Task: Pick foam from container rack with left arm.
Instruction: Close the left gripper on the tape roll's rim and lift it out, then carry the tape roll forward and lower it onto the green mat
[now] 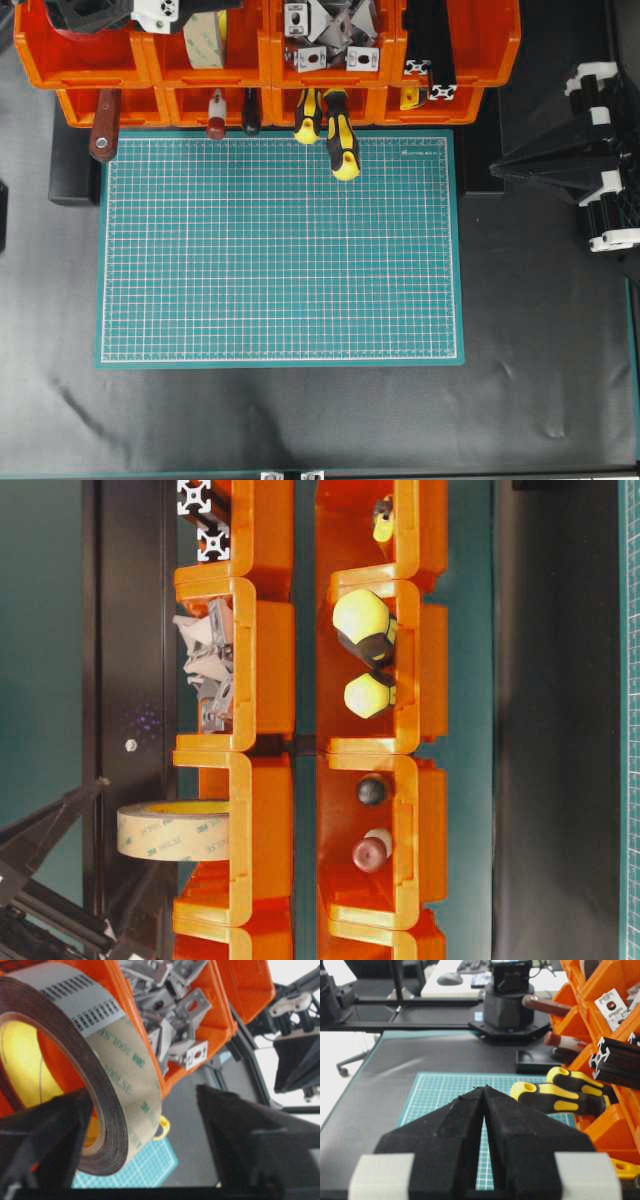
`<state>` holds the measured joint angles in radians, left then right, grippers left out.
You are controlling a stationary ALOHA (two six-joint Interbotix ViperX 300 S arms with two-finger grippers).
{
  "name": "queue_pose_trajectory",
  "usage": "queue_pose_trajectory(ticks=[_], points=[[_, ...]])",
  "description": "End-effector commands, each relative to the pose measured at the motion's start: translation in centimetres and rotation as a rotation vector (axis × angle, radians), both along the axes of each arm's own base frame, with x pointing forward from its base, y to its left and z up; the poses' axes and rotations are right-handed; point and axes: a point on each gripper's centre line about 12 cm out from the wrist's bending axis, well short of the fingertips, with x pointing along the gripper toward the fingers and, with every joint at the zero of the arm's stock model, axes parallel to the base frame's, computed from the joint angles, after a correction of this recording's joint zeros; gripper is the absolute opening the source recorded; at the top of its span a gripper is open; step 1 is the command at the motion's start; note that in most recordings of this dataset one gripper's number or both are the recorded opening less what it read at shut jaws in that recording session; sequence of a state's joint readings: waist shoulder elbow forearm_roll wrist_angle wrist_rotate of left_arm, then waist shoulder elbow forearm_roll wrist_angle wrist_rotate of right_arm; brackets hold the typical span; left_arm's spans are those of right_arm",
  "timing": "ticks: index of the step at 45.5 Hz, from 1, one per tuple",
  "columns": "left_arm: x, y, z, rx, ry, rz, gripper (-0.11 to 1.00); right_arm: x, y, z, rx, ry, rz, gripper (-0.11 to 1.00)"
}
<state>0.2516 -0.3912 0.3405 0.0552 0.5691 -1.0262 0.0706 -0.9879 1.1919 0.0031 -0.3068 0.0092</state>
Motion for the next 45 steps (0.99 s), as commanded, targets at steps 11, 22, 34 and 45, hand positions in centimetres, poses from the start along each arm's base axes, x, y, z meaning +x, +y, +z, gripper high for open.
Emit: queue_pose_trajectory(ticks=[11,22,34,45], points=[[0.1,-0.2,3.9,0.066,-0.182,-0.019,0.28,0.3,0.0,1.4,0.006,-0.041,0.001,-0.01],[-0.1,-2.8,8.0,0.234,-0.300,-0.145,0.26,0.3,0.1,1.4,0.006,-0.041,0.004,-0.01],[-0.4,-8.2,10.0,0.503,-0.312,-0.390,0.26,0.2,0.1,1.4,0.006,-0.044,0.004,-0.01],[0.2,-13.4,7.5,0.736,-0.198,-0.667,0.26,0.2,0.1,1.4,0.009,-0.044,0.005,-0.01]])
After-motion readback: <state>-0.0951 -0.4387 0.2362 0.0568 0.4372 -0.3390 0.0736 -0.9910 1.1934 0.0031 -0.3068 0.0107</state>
